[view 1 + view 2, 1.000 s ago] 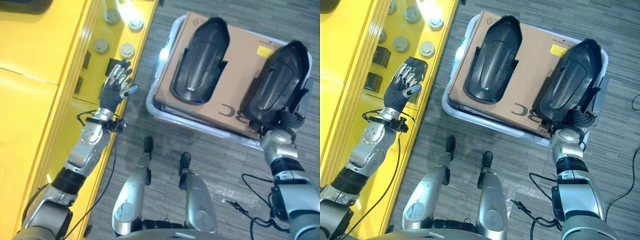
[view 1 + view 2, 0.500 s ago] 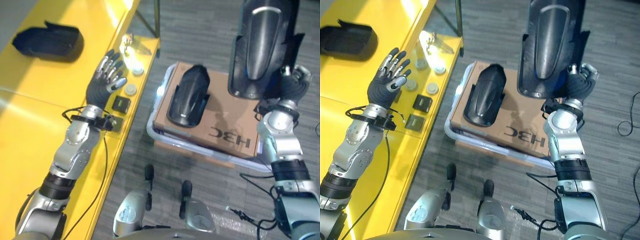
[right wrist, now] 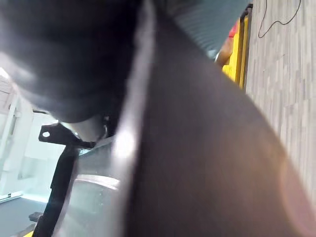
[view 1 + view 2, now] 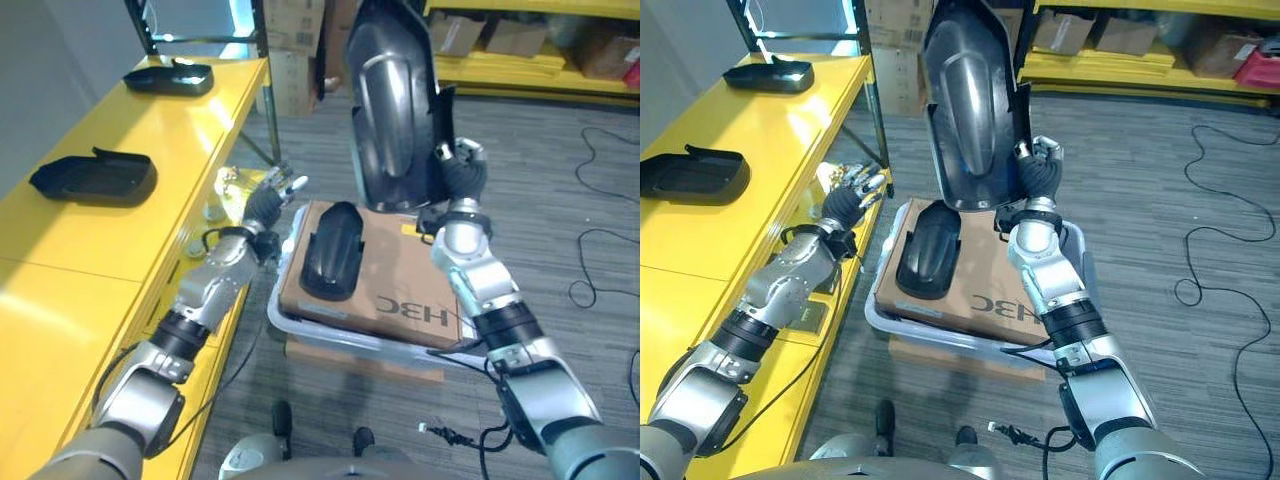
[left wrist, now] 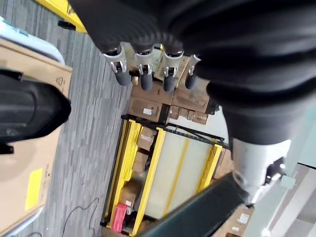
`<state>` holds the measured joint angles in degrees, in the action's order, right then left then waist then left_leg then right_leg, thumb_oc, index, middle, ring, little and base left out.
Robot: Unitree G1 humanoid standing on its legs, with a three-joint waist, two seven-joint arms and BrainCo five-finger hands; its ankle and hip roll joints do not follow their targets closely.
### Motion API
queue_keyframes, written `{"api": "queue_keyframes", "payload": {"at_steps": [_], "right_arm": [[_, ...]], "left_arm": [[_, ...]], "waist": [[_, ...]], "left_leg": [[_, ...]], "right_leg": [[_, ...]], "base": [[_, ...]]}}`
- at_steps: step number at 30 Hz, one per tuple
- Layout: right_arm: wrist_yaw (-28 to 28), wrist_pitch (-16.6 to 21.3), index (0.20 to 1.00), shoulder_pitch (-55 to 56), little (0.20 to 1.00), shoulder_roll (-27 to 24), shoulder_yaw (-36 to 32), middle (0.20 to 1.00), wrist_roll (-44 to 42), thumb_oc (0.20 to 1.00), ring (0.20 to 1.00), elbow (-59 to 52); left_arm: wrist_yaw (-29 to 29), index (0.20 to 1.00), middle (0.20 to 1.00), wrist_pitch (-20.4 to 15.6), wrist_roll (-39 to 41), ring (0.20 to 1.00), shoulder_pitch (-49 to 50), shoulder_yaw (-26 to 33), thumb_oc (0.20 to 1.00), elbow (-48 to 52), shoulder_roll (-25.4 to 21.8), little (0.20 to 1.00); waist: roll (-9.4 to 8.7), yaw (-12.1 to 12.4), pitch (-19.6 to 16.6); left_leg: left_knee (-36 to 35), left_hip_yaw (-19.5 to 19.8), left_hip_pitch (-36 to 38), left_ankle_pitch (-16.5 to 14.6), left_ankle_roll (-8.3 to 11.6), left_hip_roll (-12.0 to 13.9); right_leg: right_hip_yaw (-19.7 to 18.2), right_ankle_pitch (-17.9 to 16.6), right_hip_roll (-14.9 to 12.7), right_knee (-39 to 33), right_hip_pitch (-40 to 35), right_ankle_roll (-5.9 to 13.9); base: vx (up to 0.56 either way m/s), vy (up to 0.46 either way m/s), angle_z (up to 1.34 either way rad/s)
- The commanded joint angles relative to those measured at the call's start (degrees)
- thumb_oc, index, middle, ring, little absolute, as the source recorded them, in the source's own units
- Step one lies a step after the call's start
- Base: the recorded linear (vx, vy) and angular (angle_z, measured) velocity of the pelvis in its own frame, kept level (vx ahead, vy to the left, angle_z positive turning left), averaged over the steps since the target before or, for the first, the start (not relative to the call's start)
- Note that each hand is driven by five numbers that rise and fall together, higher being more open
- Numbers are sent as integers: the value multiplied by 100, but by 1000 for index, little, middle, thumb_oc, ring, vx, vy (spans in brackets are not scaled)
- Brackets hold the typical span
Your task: Move parts from the plastic box to the shelf.
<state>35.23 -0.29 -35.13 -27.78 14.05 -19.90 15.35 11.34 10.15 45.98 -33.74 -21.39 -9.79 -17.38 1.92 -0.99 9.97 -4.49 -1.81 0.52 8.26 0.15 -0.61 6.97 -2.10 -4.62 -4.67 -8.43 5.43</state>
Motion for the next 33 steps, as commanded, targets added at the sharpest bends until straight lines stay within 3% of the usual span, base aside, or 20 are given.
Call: {"api": "queue_keyframes", "payload": {"at_steps": [1,6,9,24,33], "right_arm": [[37,415,200,-470,200,5,104,200,51,200,200,108],[-40,380,200,-431,200,206,261,200,42,200,200,141],[-37,356,200,-372,200,267,273,200,49,200,200,144],[-229,348,200,-492,200,556,467,200,-64,200,200,247],[-51,239,200,-582,200,797,516,200,-202,200,200,123]], "left_arm": [[191,1000,1000,-252,159,1000,-586,-306,1000,-479,356,1000],[249,1000,1000,-586,209,1000,-710,-404,1000,-579,628,1000],[298,1000,1000,-791,-187,1000,-785,-397,1000,-373,613,1000],[485,1000,1000,-64,-1087,1000,-924,-744,1000,-280,694,1000],[450,1000,1000,-44,-972,1000,-843,-785,1000,-631,762,1000]], "waist": [[-62,155,-527],[-118,101,-635],[-130,100,-696],[-157,144,-831],[-152,194,-873]], "left_leg": [[114,-242,369,-632,3,8],[109,-298,452,-676,-11,13],[90,-306,483,-682,-18,7],[31,-266,562,-707,-50,-16],[18,-223,601,-723,-68,-36]], "right_leg": [[188,-372,19,-33,485,36],[125,-356,38,-33,430,29],[106,-346,51,-33,414,28],[83,-324,67,-33,390,44],[89,-309,56,-33,359,58]], "base": [[50,-6,-2],[41,-7,-5],[34,3,-7],[3,0,-1],[0,0,0]]}}
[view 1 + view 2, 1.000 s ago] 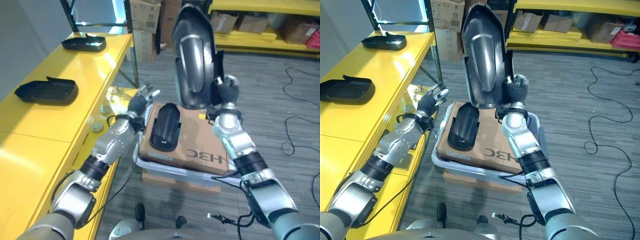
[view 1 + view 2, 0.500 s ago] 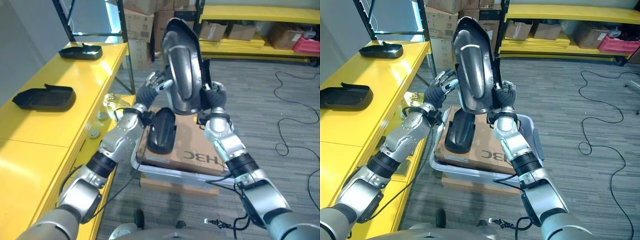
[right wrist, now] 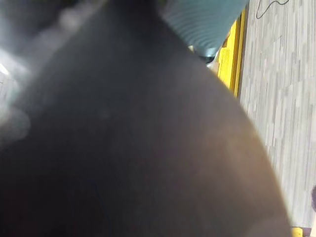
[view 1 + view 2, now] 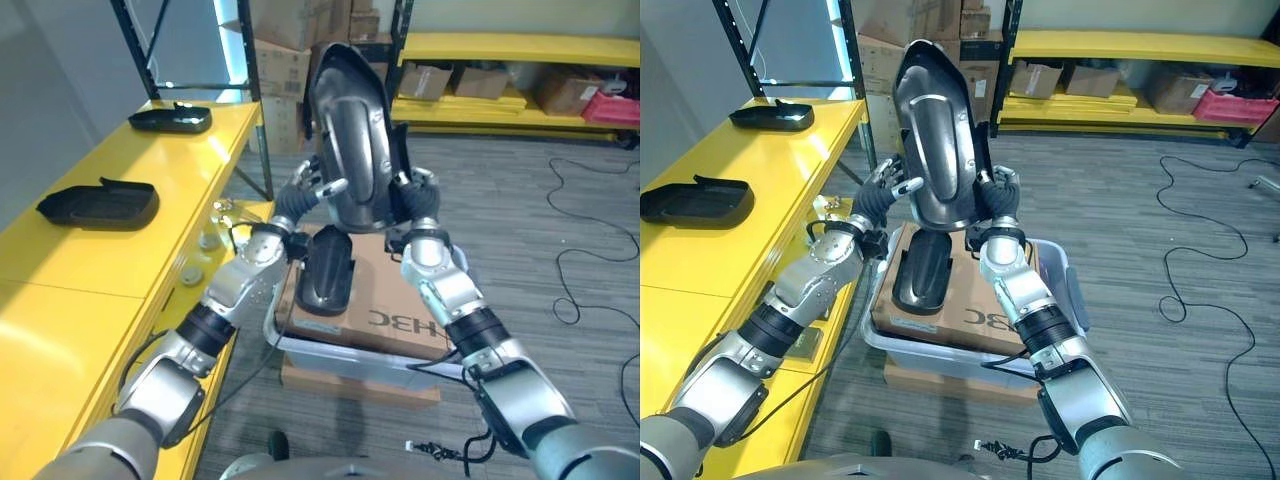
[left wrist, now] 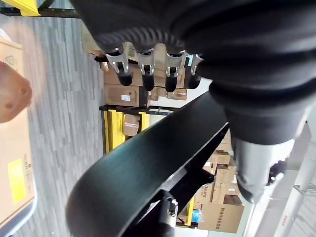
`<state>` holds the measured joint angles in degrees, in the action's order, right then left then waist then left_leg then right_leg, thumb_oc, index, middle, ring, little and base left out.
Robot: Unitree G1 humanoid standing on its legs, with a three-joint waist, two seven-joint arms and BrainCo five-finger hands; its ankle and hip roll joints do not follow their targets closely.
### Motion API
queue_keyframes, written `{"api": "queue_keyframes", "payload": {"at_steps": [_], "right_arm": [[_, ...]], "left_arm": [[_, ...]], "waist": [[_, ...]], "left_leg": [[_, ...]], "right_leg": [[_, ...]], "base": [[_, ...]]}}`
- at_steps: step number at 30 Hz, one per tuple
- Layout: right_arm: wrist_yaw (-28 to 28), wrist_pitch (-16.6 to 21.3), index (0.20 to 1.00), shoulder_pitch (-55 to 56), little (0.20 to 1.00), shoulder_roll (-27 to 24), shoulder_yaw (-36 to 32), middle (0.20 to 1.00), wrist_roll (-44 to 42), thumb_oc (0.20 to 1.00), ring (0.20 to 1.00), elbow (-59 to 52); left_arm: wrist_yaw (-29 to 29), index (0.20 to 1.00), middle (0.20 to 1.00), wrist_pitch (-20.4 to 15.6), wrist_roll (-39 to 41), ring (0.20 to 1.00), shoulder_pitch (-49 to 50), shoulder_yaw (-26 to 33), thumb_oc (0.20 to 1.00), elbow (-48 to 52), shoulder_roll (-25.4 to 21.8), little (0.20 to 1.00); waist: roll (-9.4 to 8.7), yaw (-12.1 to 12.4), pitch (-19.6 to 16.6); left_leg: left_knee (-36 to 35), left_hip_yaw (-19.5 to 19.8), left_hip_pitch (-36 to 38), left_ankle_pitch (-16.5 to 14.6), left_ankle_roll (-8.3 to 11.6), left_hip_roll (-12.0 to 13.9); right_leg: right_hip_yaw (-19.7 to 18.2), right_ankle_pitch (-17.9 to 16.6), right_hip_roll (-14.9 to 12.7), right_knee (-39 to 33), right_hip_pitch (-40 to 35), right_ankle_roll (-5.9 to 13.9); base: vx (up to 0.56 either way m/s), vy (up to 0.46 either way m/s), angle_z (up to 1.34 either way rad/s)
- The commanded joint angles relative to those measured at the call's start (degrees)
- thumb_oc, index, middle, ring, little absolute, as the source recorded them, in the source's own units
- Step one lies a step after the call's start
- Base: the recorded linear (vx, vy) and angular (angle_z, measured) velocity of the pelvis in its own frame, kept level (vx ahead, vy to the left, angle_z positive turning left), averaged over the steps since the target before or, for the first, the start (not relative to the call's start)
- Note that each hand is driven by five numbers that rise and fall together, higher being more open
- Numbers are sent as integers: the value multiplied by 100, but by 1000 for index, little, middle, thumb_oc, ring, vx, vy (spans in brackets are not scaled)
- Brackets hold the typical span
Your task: Move parts from the plastic box to the shelf.
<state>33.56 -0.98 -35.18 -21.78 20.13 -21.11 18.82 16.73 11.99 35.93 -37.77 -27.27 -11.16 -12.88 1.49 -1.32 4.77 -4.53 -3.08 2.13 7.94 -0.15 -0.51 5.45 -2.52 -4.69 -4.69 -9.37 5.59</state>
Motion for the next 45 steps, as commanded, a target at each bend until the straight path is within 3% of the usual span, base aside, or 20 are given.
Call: {"api": "queue_keyframes", "payload": {"at_steps": [1,14,15,16,18,25,36,37,38,45], "right_arm": [[123,304,200,-578,200,203,-90,200,-87,200,200,-224],[158,215,200,-534,200,519,131,200,-86,200,200,-78],[157,217,200,-529,200,528,143,200,-84,200,200,-70],[151,222,200,-508,200,536,162,200,-69,200,200,-60],[157,210,200,-489,200,542,164,200,-49,200,200,-61],[220,114,200,-416,200,459,170,200,-69,200,200,-95],[327,6,200,-345,200,399,98,200,-278,200,200,-92],[364,-6,548,-324,548,399,94,548,-293,548,548,-127],[397,-37,1000,-288,1000,399,89,1000,-296,1000,1000,-178],[480,-110,1000,9,1000,300,-60,1000,-445,1000,1000,-654]], "left_arm": [[-91,1000,1000,-226,46,1000,-440,-200,1000,-494,317,1000],[-57,1000,1000,-404,144,1000,-332,-303,1000,-450,564,1000],[-52,846,846,-411,69,846,-337,-308,846,-431,559,846],[-51,520,520,-389,32,520,-327,-319,520,-395,547,520],[-64,200,200,-364,-139,200,-323,-319,200,-367,536,200],[-4,200,200,-340,-968,200,-346,-405,200,-274,275,200],[-21,200,200,-371,-979,200,-333,-389,200,-50,79,200],[21,200,200,-375,-972,200,-316,-393,200,-2,66,200],[55,200,200,-378,-977,200,-288,-386,200,36,64,200],[307,200,200,-457,-1061,200,-63,-240,200,389,-125,200]], "waist": [[-108,228,-352],[-117,282,-351],[-116,283,-350],[-114,286,-352],[-117,289,-353],[-120,304,-355],[-122,344,-342],[-123,344,-339],[-121,341,-339],[-118,322,-316]], "left_leg": [[22,-96,439,-692,-39,-47],[52,-70,446,-712,-66,-68],[50,-67,446,-712,-66,-70],[50,-67,444,-710,-64,-69],[61,-67,439,-712,-62,-68],[43,-51,456,-713,-67,-67],[48,-9,453,-704,-61,-65],[48,-3,451,-704,-59,-63],[42,-3,453,-701,-59,-62],[3,8,465,-688,-62,-55]], "right_leg": [[242,-267,63,-31,454,43],[264,-276,47,-31,434,38],[263,-275,46,-31,436,40],[263,-278,45,-31,438,42],[261,-276,43,-31,435,44],[251,-272,48,-31,429,50],[273,-280,40,-31,412,56],[273,-283,39,-31,414,59],[272,-283,41,-31,417,61],[277,-284,43,-31,430,75]], "base": [[0,0,0],[0,0,0],[0,0,0],[0,0,0],[0,0,0],[0,0,0],[0,0,0],[0,0,0],[0,0,0],[0,0,0]]}}
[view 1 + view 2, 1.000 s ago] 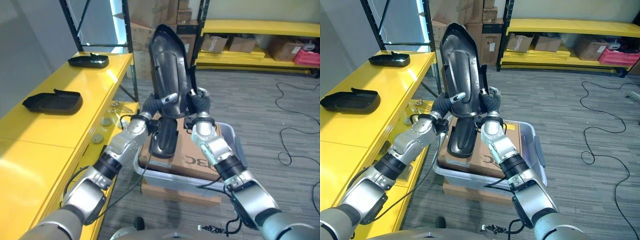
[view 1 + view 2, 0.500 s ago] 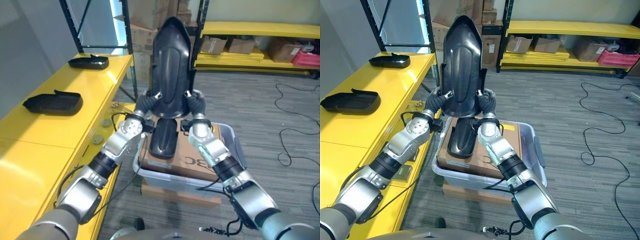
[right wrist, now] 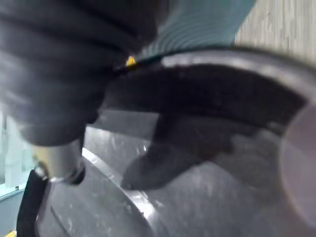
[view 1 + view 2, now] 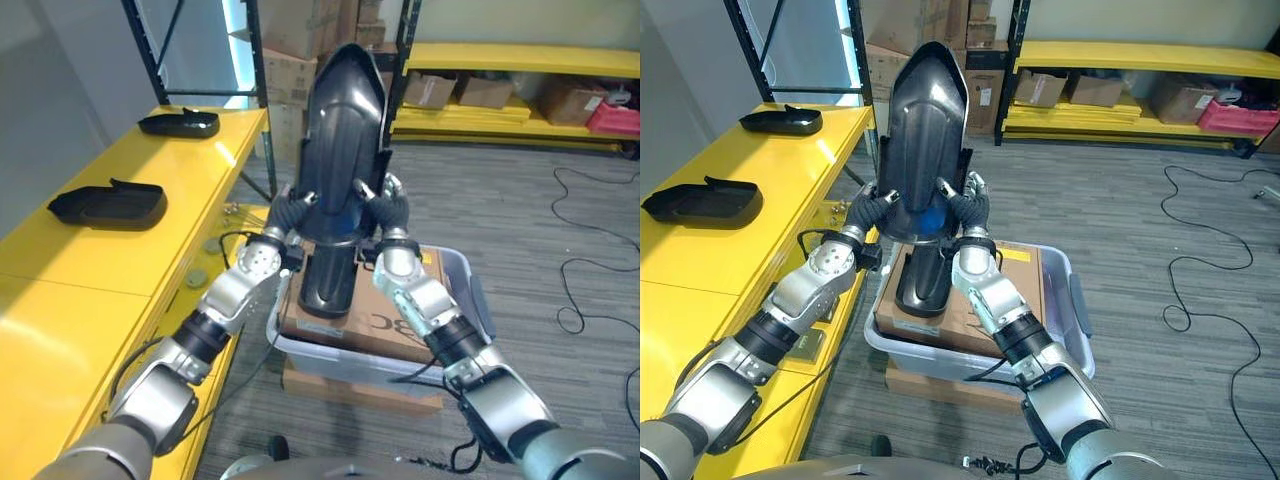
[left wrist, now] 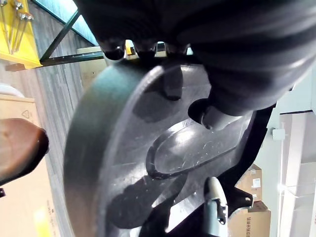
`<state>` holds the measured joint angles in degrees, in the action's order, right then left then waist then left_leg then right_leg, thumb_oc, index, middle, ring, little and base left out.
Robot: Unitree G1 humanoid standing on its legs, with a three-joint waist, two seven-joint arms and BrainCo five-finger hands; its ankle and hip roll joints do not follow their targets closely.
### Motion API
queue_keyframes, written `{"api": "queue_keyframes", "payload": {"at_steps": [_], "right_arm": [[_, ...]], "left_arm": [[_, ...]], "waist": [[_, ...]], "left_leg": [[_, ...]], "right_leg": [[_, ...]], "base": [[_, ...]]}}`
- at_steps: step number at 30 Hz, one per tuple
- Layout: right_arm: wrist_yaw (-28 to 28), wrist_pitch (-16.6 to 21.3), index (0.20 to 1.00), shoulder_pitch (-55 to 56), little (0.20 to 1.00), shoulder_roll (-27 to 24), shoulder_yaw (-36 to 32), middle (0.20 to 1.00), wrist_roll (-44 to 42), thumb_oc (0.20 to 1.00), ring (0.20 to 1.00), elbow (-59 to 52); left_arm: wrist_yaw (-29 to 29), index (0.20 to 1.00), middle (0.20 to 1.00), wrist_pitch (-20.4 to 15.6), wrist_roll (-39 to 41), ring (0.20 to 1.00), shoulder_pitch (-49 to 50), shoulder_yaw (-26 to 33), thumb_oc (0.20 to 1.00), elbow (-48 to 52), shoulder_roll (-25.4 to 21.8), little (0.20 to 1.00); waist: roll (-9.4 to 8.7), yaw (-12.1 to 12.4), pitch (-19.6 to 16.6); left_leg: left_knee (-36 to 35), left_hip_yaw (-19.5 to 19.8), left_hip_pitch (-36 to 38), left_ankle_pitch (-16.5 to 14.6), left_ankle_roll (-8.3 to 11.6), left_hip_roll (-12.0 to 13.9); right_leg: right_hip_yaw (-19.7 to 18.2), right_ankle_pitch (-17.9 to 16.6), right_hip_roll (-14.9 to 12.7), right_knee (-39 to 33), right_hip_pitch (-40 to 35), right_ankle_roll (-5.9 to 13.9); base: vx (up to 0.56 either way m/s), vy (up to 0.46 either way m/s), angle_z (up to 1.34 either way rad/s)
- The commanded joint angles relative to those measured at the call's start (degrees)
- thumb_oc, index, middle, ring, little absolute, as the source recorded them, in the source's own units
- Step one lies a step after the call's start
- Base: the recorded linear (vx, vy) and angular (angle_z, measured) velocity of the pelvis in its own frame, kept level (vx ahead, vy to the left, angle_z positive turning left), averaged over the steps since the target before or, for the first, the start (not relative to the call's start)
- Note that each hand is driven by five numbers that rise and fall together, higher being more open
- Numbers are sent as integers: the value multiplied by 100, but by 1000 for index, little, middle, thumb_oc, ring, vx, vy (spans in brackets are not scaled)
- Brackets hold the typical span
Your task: Move parts from the plastic box to the shelf.
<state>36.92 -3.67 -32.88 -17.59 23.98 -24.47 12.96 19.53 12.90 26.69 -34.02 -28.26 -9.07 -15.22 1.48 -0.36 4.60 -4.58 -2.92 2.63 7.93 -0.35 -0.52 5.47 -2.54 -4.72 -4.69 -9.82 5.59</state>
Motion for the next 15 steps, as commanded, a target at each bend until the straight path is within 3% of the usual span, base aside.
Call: {"api": "queue_keyframes", "payload": {"at_steps": [1,8,15], "right_arm": [[155,164,1000,-211,1000,-149,-472,1000,-145,1000,1000,-81],[145,418,1000,210,1000,-552,-1023,1000,-153,1000,1000,-414],[-165,859,1000,1274,1000,-1201,-2272,1000,-96,1000,1000,-927]], "left_arm": [[69,200,200,-564,-115,200,-419,-116,200,214,78,200],[411,200,200,-766,-246,200,-141,456,200,482,-402,200],[732,200,200,-1257,-609,200,665,1848,200,614,-1294,200]], "waist": [[-119,231,-299],[-124,232,-309],[-145,199,-318]], "left_leg": [[9,-4,414,-685,-39,-54],[-8,9,403,-658,-39,-52],[-15,-9,363,-613,-32,-47]], "right_leg": [[283,-285,43,-31,475,78],[307,-287,45,-31,487,91],[305,-315,38,-31,535,104]], "base": [[0,0,0],[0,0,0],[-5,4,-2]]}}
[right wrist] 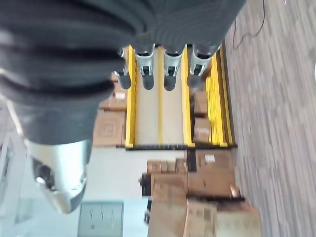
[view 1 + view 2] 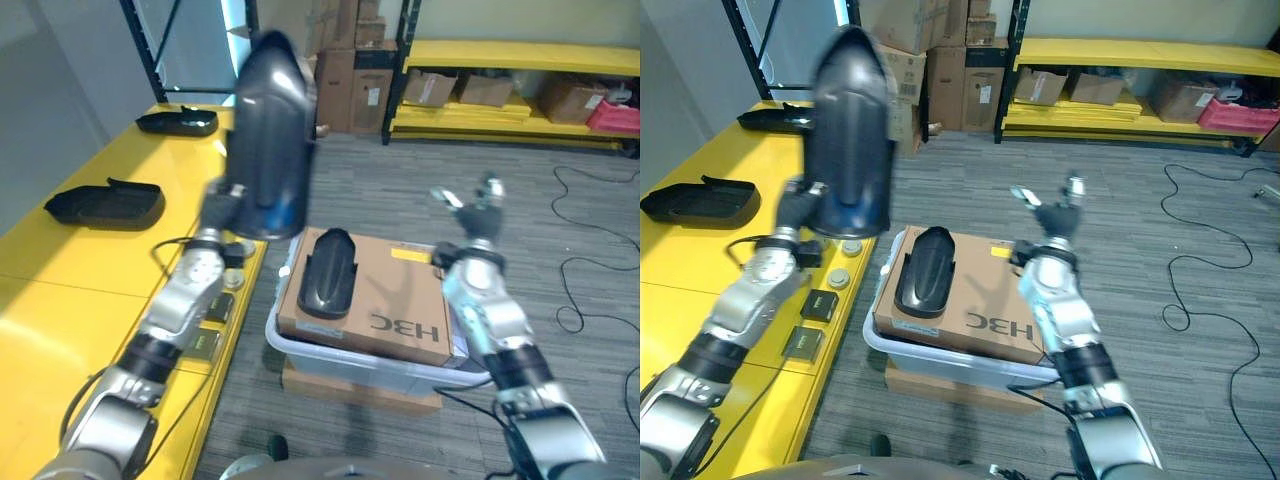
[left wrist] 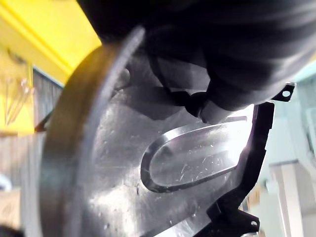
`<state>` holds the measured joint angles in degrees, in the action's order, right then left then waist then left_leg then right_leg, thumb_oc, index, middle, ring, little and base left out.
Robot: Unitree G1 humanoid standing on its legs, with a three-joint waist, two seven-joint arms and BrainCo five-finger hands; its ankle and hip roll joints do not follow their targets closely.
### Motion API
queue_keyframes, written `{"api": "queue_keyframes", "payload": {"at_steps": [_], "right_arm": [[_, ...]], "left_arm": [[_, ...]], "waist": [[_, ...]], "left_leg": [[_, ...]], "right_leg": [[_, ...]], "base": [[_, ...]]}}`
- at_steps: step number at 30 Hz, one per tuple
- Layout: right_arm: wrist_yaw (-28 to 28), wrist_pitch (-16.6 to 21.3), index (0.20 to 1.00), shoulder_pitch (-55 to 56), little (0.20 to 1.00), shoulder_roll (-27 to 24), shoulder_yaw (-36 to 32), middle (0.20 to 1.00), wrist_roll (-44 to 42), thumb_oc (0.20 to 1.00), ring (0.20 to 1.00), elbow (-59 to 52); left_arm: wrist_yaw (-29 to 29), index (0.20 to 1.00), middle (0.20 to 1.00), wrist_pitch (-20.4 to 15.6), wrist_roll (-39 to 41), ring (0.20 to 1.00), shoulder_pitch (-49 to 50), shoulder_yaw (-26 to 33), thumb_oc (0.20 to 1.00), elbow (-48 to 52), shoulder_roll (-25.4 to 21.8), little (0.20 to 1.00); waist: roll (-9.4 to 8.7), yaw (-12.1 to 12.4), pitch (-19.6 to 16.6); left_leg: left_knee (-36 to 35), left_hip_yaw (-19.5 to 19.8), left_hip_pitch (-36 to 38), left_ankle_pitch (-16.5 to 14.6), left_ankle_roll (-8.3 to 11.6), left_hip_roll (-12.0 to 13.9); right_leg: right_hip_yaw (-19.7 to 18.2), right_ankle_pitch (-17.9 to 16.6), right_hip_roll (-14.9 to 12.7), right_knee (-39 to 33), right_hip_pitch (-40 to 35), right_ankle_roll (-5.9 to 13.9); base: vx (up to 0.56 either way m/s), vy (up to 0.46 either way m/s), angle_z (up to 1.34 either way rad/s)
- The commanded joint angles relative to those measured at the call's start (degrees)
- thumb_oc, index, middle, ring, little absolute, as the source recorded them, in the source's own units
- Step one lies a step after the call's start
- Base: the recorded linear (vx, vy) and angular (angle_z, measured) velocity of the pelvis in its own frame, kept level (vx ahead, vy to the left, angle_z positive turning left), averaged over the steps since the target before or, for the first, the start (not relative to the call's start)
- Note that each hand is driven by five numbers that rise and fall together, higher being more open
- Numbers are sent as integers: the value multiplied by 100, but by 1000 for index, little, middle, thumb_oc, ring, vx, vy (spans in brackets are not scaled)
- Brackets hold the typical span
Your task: Move parts from the plastic box to the shelf.
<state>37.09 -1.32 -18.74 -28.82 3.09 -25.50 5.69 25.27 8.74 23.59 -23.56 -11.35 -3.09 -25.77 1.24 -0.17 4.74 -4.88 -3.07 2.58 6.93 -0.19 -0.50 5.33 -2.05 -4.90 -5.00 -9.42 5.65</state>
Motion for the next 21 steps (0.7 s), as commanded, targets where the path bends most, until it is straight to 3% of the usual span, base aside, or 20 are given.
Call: {"api": "queue_keyframes", "payload": {"at_steps": [1,6,10,11,14,15,18,21], "right_arm": [[-232,660,1000,-45,1000,-120,-310,1000,-4,1000,1000,-226],[-585,842,1000,379,1000,-288,-892,1000,-159,1000,1000,-337],[-852,727,1000,463,1000,-255,-1000,1000,-217,1000,1000,-533],[-938,672,1000,521,1000,-205,-975,1000,-237,1000,1000,-650],[-911,703,1000,654,1000,-144,-945,1000,-221,1000,1000,-765],[-865,812,1000,839,1000,-111,-950,1000,-208,1000,1000,-847],[-942,1017,1000,1085,1000,-60,-987,1000,-268,1000,1000,-810],[-1053,1105,1000,984,1000,-67,-905,1000,-306,1000,1000,-680]], "left_arm": [[208,200,200,-859,-340,200,-281,306,200,59,-302,200],[37,200,200,-1066,-389,200,318,1115,200,267,-651,200],[-30,200,200,-1018,-516,200,825,1655,200,687,-829,200],[-47,200,200,-1034,-602,200,1017,1809,200,869,-864,200],[-66,200,200,-1073,-592,200,1145,1861,200,999,-894,200],[-89,200,200,-1185,-501,200,1179,1819,200,1013,-920,200],[-189,200,200,-1303,-408,200,1132,1719,200,928,-993,200],[-111,200,200,-1354,-281,200,1122,1692,200,852,-1003,200]], "waist": [[-112,182,-336],[-109,284,-285],[-111,501,-227],[-87,562,-167],[-41,561,-67],[-12,500,17],[-30,453,22],[-75,589,6]], "left_leg": [[9,24,393,-555,-40,-43],[14,100,381,-554,-47,-60],[38,348,300,-500,-94,-148],[97,544,239,-483,-150,-197],[232,833,108,-458,-237,-248],[270,1170,39,-421,-331,-310],[174,1687,-58,-306,-363,-408],[126,1867,-206,-179,-235,-382]], "right_leg": [[327,-323,62,0,470,111],[405,-304,30,0,434,121],[489,-331,-36,0,347,120],[434,-226,-54,281,394,107],[226,-69,-84,793,593,96],[-152,-19,-58,1160,747,98],[-541,151,118,1314,825,41],[-268,178,128,1036,759,-14]], "base": [[0,0,0],[-4,14,1],[-16,28,6],[-41,15,24],[-35,-5,38],[-56,-63,69],[-52,-132,143],[-93,-192,142]]}}
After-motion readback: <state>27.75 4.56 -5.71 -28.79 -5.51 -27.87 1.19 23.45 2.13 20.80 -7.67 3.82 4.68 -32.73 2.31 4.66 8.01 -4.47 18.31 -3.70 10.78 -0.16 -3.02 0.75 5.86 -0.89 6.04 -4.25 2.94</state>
